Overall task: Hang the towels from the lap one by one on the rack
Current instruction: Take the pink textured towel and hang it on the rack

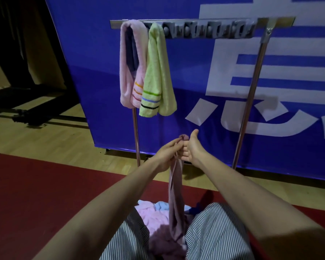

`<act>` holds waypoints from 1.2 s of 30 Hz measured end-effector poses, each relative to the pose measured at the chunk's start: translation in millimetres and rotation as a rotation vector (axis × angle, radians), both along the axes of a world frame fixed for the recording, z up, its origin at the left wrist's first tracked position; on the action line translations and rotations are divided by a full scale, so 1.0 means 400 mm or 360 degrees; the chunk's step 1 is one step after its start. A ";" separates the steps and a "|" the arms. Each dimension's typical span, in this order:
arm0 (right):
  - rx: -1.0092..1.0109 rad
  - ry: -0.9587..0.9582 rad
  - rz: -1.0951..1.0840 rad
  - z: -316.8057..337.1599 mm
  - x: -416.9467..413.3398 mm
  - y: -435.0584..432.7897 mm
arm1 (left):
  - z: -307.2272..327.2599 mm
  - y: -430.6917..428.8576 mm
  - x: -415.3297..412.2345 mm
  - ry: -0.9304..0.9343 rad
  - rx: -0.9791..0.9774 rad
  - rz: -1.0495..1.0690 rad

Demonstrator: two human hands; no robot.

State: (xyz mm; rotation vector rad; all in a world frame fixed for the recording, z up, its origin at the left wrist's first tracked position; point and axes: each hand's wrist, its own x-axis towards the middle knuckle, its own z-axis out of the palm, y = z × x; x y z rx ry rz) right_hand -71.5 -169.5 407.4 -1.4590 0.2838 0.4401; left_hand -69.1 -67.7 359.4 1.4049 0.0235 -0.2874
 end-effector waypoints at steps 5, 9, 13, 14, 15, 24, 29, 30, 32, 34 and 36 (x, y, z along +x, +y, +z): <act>-0.0270 -0.0142 0.0184 -0.011 -0.009 -0.028 | -0.013 0.012 -0.010 -0.0236 0.0365 0.0270; -0.1071 -0.0682 0.0342 -0.031 0.022 -0.078 | 0.011 0.055 -0.013 -0.0444 0.0811 -0.0026; -0.1727 -0.0904 0.0829 -0.039 0.036 -0.113 | 0.072 0.091 -0.018 -0.0594 0.0981 -0.0300; -0.1813 -0.0933 0.0911 -0.040 0.033 -0.114 | 0.087 0.095 -0.021 -0.0621 0.1012 -0.0381; -0.1876 -0.0950 0.0959 -0.041 0.035 -0.111 | 0.101 0.099 -0.024 -0.0640 0.1041 -0.0466; -0.1288 -0.0951 0.0633 -0.056 0.027 -0.144 | 0.069 0.148 -0.047 -0.0807 0.0716 0.0182; -0.1132 -0.0974 0.0687 -0.038 0.002 -0.155 | 0.034 0.174 -0.058 -0.0645 0.0823 0.0258; -0.1147 -0.0967 0.0691 -0.039 0.000 -0.156 | 0.030 0.179 -0.057 -0.0618 0.0863 0.0261; -0.1225 -0.0996 0.0685 -0.040 0.000 -0.155 | 0.025 0.183 -0.055 -0.0591 0.0960 0.0242; -0.1410 -0.1080 0.0715 -0.040 0.006 -0.154 | 0.030 0.183 -0.048 -0.0595 0.1089 0.0237; -0.1549 -0.1129 0.0771 -0.041 0.009 -0.154 | 0.043 0.184 -0.041 -0.0600 0.1187 0.0257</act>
